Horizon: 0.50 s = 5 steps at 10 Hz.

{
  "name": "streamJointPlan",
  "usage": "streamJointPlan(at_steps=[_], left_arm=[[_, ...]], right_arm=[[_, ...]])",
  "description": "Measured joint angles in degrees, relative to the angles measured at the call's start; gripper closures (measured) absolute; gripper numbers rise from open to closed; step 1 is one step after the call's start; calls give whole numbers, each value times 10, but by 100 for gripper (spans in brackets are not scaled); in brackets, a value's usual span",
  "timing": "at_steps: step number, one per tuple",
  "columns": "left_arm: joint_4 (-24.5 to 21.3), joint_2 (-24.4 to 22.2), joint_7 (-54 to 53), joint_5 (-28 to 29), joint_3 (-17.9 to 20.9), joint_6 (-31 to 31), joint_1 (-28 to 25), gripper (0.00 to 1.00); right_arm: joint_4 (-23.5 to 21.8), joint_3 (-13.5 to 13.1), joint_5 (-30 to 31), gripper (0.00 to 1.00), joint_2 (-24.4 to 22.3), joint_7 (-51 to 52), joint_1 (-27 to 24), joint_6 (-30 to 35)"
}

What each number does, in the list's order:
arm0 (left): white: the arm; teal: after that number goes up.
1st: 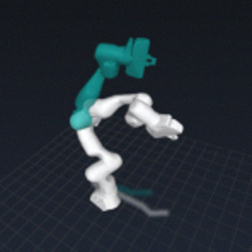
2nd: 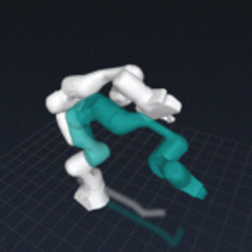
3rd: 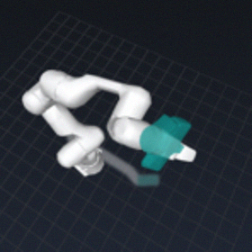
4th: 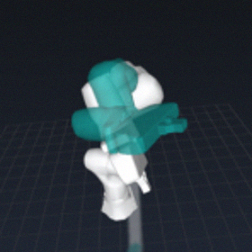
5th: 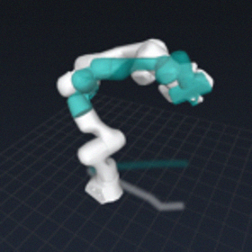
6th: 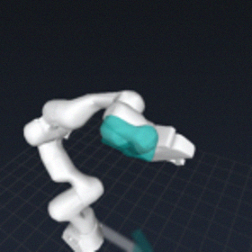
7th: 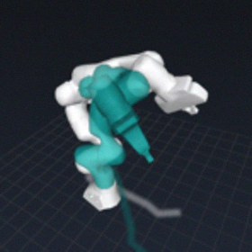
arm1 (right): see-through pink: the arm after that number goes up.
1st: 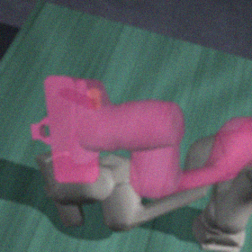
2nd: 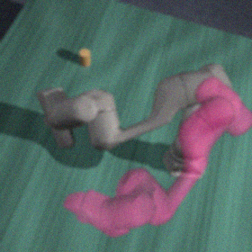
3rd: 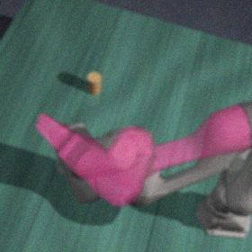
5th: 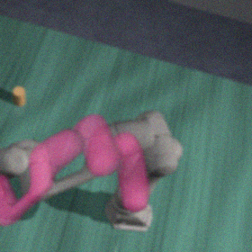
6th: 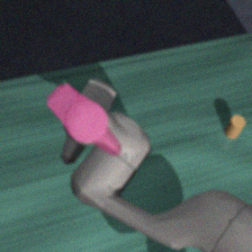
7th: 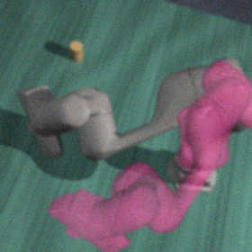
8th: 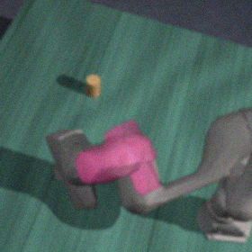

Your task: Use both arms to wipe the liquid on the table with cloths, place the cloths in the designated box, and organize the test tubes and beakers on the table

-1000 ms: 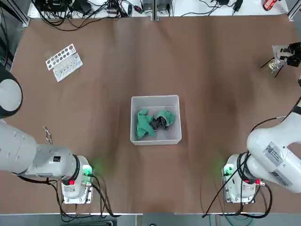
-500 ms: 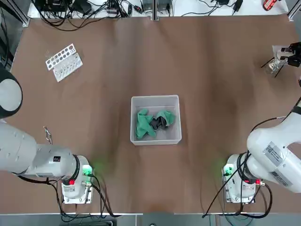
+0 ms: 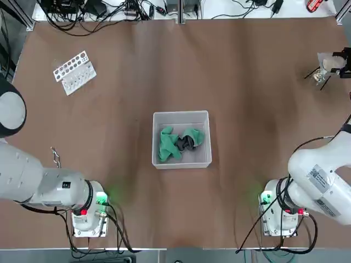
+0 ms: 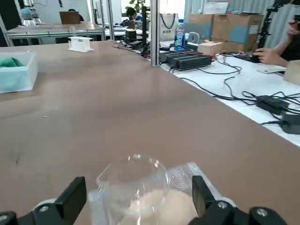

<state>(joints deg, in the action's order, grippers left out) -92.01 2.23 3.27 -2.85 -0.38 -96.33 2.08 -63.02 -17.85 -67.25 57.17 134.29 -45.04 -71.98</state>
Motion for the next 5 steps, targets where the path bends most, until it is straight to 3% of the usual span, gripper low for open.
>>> streamJointPlan(at_steps=[3, 5], left_arm=[[0, 0, 1, 0, 0, 0, 0, 2], [0, 1, 1, 0, 0, 0, 0, 2]], right_arm=[[13, 1, 24, 2, -1, 0, -56, 25], [49, 7, 25, 2, -6, -30, -52, 31]])
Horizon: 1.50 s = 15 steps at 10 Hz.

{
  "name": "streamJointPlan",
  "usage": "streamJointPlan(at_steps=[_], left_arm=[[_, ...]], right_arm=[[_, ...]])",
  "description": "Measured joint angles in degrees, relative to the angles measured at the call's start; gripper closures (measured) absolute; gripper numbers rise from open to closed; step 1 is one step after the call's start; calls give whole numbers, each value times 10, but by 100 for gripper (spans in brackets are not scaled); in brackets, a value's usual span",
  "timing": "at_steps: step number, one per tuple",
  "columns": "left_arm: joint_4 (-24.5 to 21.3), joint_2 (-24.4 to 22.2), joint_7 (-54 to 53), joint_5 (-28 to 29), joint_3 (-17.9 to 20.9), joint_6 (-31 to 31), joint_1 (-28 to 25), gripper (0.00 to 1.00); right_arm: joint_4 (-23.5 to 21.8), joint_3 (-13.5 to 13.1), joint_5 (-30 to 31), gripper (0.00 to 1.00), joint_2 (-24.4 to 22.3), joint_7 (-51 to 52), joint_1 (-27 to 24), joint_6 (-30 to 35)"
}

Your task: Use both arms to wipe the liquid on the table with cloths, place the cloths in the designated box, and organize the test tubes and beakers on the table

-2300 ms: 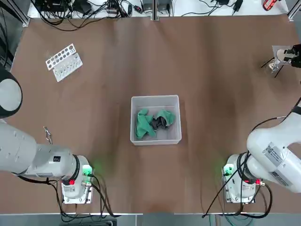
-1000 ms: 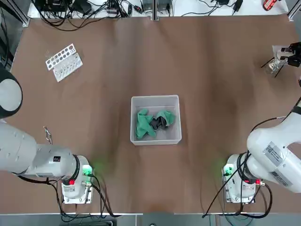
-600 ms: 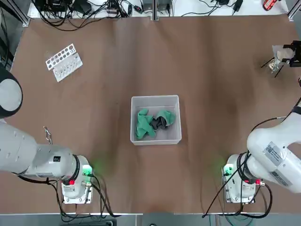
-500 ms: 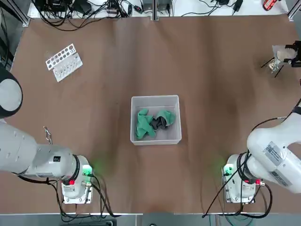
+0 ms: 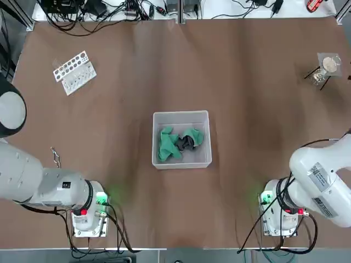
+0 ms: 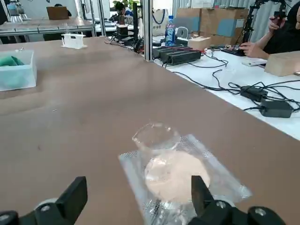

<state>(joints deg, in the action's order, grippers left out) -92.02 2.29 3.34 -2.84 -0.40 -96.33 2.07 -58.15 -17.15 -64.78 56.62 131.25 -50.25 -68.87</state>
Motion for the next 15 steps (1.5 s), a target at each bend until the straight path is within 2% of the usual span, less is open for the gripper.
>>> streamJointPlan(at_steps=[3, 6, 8, 11, 13, 15], left_arm=[[0, 0, 0, 0, 0, 0, 0, 2], [1, 0, 1, 0, 0, 0, -3, 2], [2, 0, 1, 0, 0, 0, -4, 2], [2, -1, 1, 0, 0, 0, -5, 2], [2, -1, 0, 0, 1, 0, -6, 2], [3, -3, -2, 0, 2, 0, -14, 2]], right_arm=[[30, 5, 20, 1, -41, -92, 72, 9], [37, 6, 87, 1, -83, -203, 186, 2], [37, 7, 109, 0, -87, -264, 267, -12], [37, 7, 111, 0, -90, -372, 387, -82], [38, 6, 117, 0, -104, -458, 444, -141], [37, 6, 161, 0, -135, -600, 488, -161]])
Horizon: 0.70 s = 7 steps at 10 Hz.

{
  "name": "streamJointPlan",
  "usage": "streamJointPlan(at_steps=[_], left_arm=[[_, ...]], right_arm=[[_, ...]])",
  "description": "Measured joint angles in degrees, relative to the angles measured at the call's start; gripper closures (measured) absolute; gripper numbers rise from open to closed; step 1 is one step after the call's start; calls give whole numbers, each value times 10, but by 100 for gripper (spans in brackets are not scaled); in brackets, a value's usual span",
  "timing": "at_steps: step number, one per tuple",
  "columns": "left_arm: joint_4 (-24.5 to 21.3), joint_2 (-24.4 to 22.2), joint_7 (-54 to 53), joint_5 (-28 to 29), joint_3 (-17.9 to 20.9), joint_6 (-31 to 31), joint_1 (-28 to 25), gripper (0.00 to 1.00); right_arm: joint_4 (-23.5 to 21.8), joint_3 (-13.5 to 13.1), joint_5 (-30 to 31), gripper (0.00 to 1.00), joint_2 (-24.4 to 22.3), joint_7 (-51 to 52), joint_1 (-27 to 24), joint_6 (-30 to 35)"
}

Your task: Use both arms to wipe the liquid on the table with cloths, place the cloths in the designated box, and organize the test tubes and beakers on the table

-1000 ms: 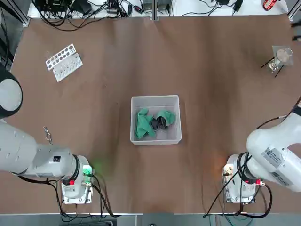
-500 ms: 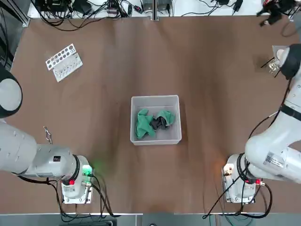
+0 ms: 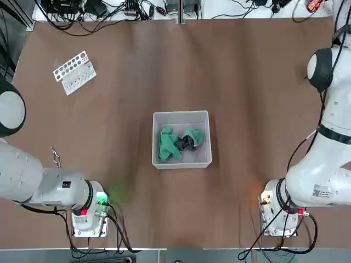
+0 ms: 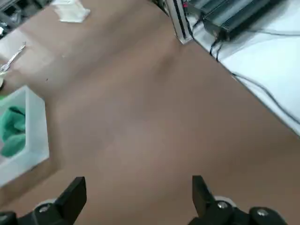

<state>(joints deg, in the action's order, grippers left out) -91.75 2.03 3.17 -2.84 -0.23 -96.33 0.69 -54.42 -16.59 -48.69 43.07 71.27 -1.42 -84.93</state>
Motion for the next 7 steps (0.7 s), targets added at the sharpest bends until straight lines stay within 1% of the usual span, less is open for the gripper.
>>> streamJointPlan(at_steps=[1, 2, 4, 5, 6, 7], left_arm=[[1, -1, 0, 0, 0, 0, -3, 2], [1, -2, 0, 0, 0, 0, -3, 2], [3, -3, 0, 0, 0, 0, -4, 1], [5, -3, -1, 1, 0, 0, -4, 1], [6, -3, -12, 2, -1, 0, -4, 1], [6, -3, -37, 3, -2, 0, -3, 1]], right_arm=[[-9, 0, 47, 0, -22, -75, 24, -17], [-38, 0, 98, 0, -53, -143, 47, -47], [-140, -1, 197, 0, -134, -296, 89, -111], [-187, -1, 244, 0, -172, -376, 106, -128], [-213, -1, 285, 0, -197, -437, 116, -133], [-223, -1, 316, 0, -210, -483, 119, -134]])
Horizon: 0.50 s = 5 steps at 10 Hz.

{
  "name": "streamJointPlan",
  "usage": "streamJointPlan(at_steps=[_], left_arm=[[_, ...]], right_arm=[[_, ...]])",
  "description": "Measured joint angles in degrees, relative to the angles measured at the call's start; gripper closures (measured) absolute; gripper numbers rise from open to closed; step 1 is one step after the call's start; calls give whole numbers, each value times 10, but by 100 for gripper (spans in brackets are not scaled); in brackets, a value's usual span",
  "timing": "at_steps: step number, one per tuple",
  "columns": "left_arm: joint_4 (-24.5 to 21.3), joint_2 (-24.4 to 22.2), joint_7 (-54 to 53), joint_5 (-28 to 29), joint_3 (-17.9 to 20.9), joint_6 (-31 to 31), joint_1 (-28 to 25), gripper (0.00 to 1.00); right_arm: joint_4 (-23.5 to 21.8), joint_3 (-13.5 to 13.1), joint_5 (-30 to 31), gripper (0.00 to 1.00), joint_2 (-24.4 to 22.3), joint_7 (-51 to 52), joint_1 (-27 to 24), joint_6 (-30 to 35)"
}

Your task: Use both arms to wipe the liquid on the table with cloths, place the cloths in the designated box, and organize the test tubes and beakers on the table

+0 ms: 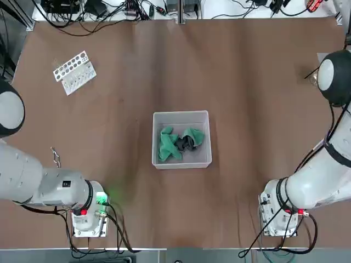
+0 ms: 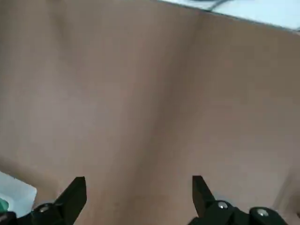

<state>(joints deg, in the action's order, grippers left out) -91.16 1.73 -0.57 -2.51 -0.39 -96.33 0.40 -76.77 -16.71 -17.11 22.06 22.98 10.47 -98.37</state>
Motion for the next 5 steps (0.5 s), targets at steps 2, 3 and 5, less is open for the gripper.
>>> streamJointPlan(at_steps=[2, 3, 5], left_arm=[[0, 1, -29, 0, -2, 1, 2, 1], [0, 2, -31, 0, -2, 1, 2, 1], [0, 2, -31, 0, -3, 2, 2, 1]], right_arm=[[-3, -4, 30, 0, -15, -49, -1, 1], [-3, -6, 48, 0, -23, -54, -2, 11], [-1, -9, 70, 0, -41, -58, -4, 33]])
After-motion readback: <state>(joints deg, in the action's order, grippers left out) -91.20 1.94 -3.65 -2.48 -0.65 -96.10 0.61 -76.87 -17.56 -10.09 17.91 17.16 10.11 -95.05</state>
